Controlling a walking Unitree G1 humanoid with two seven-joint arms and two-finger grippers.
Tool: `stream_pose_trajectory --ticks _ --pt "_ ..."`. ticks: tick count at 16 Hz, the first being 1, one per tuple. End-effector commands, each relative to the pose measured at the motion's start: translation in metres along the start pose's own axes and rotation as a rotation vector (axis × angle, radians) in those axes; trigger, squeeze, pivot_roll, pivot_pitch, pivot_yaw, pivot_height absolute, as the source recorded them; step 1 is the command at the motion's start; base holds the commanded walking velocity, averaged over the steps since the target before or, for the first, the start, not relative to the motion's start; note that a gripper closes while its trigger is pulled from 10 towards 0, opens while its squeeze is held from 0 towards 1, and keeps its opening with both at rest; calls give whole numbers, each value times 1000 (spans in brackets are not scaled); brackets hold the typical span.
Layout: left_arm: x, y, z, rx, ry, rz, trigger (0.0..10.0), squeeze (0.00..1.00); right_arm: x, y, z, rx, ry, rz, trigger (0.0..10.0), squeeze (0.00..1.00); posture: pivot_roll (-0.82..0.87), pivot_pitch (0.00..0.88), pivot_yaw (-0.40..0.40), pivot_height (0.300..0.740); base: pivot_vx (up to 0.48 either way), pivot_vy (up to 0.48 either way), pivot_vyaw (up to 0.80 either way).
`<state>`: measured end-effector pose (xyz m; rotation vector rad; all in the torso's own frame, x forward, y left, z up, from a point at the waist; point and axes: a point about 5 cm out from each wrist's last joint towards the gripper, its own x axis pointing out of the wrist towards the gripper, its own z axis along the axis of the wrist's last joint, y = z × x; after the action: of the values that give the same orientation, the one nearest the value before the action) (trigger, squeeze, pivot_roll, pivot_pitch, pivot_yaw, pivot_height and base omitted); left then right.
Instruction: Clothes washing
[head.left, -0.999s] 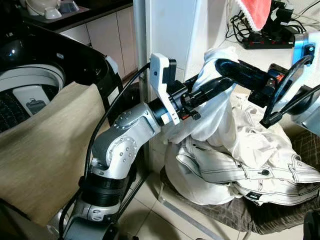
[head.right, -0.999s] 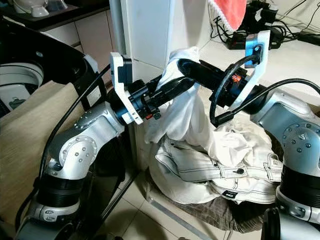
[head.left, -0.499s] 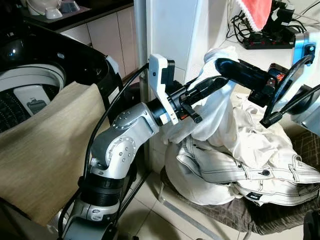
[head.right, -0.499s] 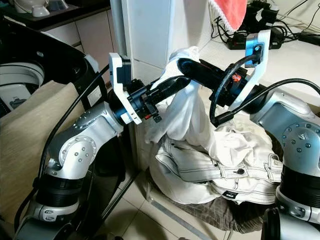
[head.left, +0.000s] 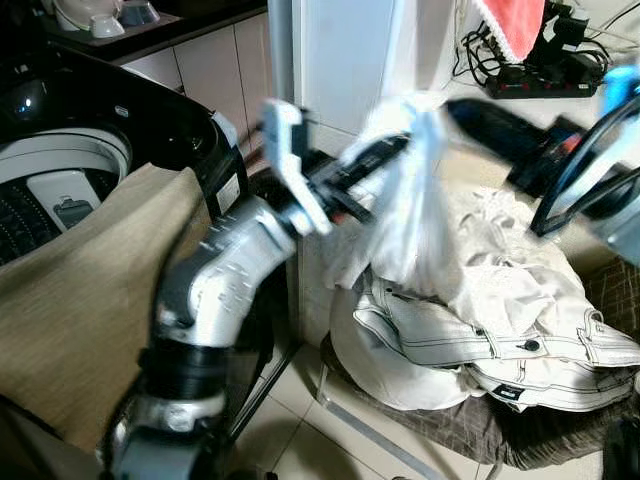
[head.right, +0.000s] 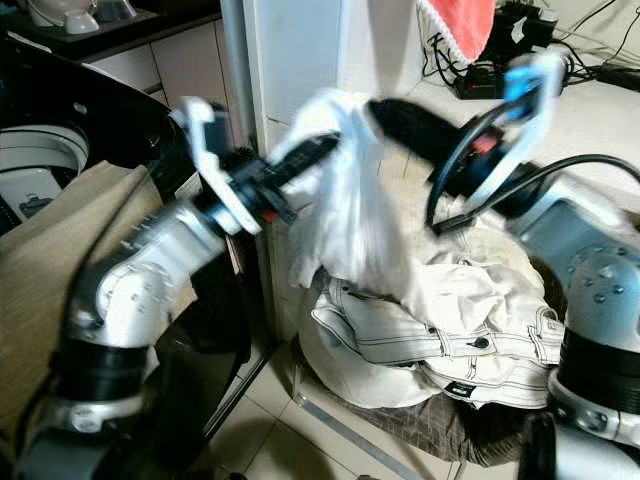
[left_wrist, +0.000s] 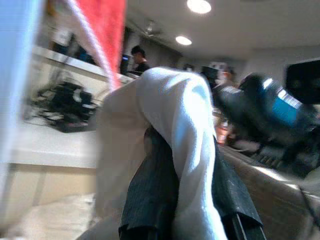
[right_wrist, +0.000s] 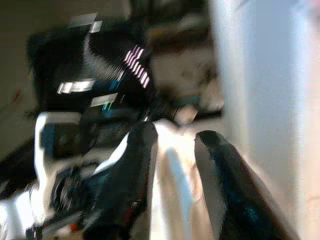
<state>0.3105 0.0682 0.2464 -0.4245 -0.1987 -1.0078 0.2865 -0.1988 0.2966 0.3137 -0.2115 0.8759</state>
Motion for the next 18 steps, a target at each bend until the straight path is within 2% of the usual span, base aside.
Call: stream_pose_trajectory --ticks 1,3,5,7,9,10,11,12,13,14,15,16,17,18 --pt "-1 5 11 35 -24 13 0 0 -4 0 17 -1 -101 1 10000 0 -134 0 25 740 0 0 0" --pt "-8 12 16 63 -21 40 0 0 -9 4 24 9 -157 33 10000 0 -135 0 26 740 0 0 0" --pt "-15 25 27 117 -27 97 0 0 -10 7 15 -17 -90 23 10000 0 -134 0 27 740 0 0 0" --pt "-20 37 40 176 -19 146 0 0 -10 7 -3 -24 -5 -6 10000 0 -128 0 26 740 0 0 0" --pt "-22 40 39 206 26 153 0 0 -9 9 -32 -82 167 -42 10000 0 -125 0 37 740 0 0 0" --pt "-23 41 35 231 58 167 0 0 -8 10 -43 -89 221 -55 10000 0 -124 0 37 740 0 0 0" --pt "-24 46 36 279 87 202 0 0 -9 9 -50 -90 247 -86 10000 0 -117 0 31 740 0 0 0" --pt "-27 56 46 352 110 256 0 0 -11 7 -55 -93 269 -114 10000 0 -115 0 30 740 0 0 0" --pt "-34 72 68 483 138 348 0 0 -12 6 -58 -95 281 -134 10000 0 -115 0 30 740 0 0 0" --pt "-38 81 87 552 129 414 0 0 -12 5 -60 -100 285 -141 10000 0 -113 0 30 740 0 0 0" --pt "-51 97 143 815 104 619 0 0 -14 5 -61 -111 291 -150 10000 0 -113 0 32 740 0 0 0" --pt "-70 98 212 1128 24 893 0 0 -15 5 -62 -118 294 -157 10000 0 -111 0 37 740 0 0 0" --pt "-81 83 258 1329 -52 1029 0 0 -16 5 -62 -121 294 -164 10000 0 -111 0 37 740 0 0 0" --pt "-96 54 311 1562 -179 1167 0 0 -17 4 -62 -126 291 -174 10000 0 -108 0 38 740 0 0 0"
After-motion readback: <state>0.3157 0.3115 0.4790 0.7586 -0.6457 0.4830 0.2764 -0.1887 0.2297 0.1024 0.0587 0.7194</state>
